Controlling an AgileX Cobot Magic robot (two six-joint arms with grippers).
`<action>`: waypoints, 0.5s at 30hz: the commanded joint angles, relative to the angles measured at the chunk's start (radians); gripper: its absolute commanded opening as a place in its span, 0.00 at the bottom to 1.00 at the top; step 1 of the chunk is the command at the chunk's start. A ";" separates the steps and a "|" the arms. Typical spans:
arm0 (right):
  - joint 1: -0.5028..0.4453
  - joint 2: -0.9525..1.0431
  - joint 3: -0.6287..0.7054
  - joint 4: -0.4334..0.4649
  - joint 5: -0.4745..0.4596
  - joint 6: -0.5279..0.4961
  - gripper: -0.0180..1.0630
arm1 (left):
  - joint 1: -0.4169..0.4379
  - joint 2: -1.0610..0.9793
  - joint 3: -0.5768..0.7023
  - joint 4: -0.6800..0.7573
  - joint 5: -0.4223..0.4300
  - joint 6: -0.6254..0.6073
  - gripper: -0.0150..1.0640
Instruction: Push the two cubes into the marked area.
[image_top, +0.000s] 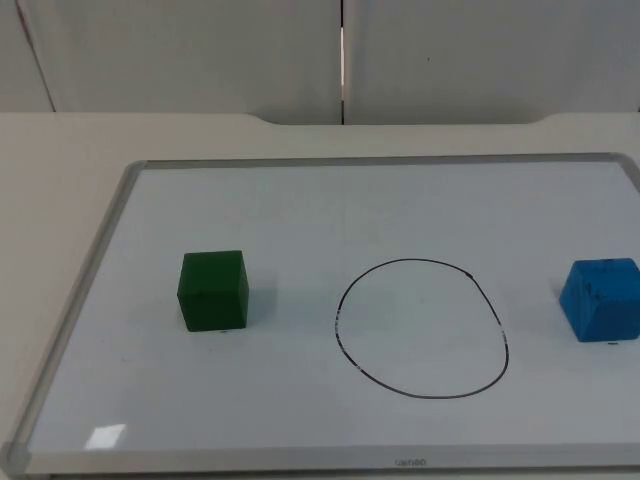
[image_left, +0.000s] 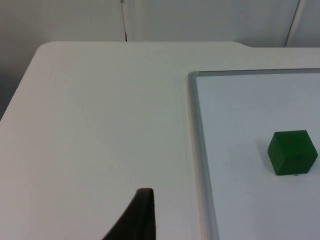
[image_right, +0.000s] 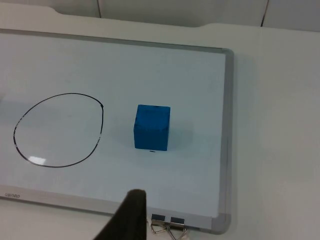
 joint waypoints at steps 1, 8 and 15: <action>-0.004 -0.004 0.010 0.000 0.001 0.002 0.99 | 0.003 0.051 -0.022 -0.047 -0.050 0.026 0.94; -0.004 -0.004 0.010 0.000 0.001 0.002 0.99 | 0.003 0.193 -0.042 -0.207 -0.152 0.134 0.68; -0.004 -0.004 0.010 0.000 0.001 0.002 0.99 | 0.003 0.336 -0.042 -0.519 -0.179 0.412 0.31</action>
